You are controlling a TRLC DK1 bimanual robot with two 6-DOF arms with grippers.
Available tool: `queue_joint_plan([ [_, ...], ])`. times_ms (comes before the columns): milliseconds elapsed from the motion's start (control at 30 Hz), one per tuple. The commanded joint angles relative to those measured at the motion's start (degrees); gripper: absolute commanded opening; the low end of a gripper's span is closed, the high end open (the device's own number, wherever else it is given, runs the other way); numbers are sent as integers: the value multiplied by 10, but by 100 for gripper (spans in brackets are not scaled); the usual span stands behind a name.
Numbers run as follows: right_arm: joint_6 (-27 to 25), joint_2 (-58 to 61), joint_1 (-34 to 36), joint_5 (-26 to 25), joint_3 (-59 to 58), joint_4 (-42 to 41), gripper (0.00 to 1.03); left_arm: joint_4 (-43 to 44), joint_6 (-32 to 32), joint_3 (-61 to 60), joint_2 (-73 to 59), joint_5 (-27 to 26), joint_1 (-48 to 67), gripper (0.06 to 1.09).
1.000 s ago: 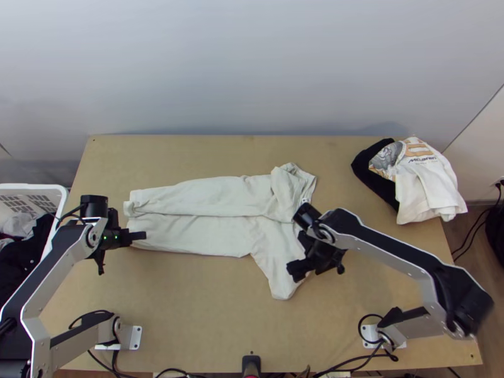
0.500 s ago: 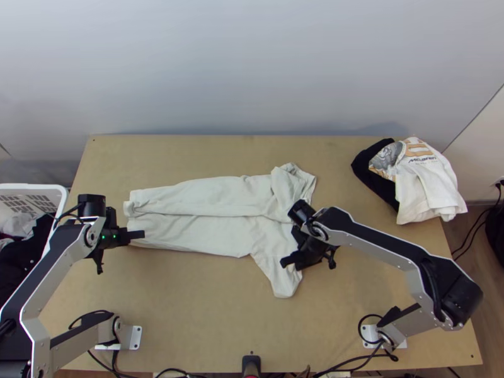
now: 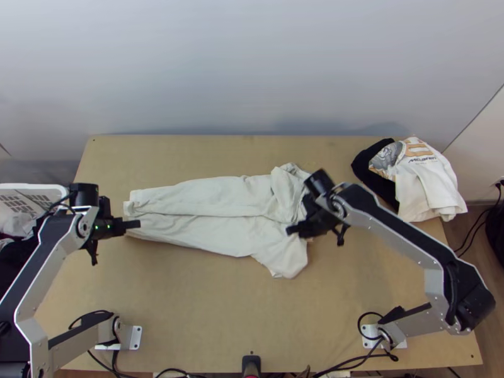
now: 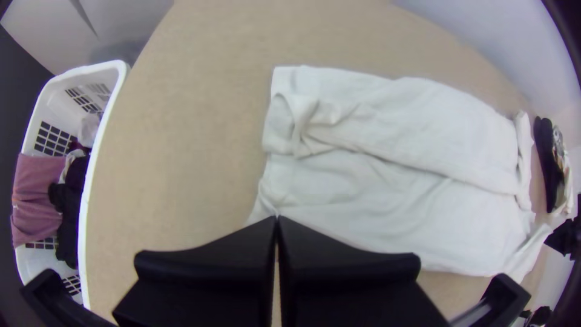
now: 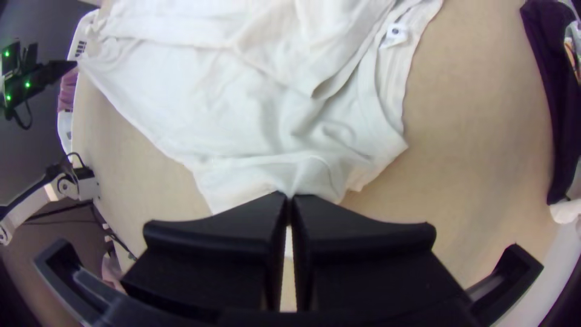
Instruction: Fold the t-shirt
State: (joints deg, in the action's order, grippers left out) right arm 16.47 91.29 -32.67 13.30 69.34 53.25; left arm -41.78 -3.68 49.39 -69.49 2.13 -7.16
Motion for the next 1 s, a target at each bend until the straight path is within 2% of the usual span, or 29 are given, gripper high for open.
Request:
queue_joint_plan([
  [0,1,38,53,-2,109,4,3,-21,-16,70,-35,-8,-1,10],
  [567,2,290,133,-41,457,35,3,-26,-84,387,-292,-14,-37,10],
  [800,2,369,142,-44,508,37,3,-12,-104,419,-382,-14,-23,11],
  [833,2,377,143,-44,512,39,3,-12,-106,415,-389,-14,-21,15],
  [900,2,394,142,-44,519,46,4,-14,-119,399,-395,-14,-15,33],
  [933,2,399,142,-44,523,51,5,-16,-128,389,-398,-14,-13,46],
  [967,2,403,141,-44,525,54,10,-23,-132,382,-398,-14,-12,62],
])
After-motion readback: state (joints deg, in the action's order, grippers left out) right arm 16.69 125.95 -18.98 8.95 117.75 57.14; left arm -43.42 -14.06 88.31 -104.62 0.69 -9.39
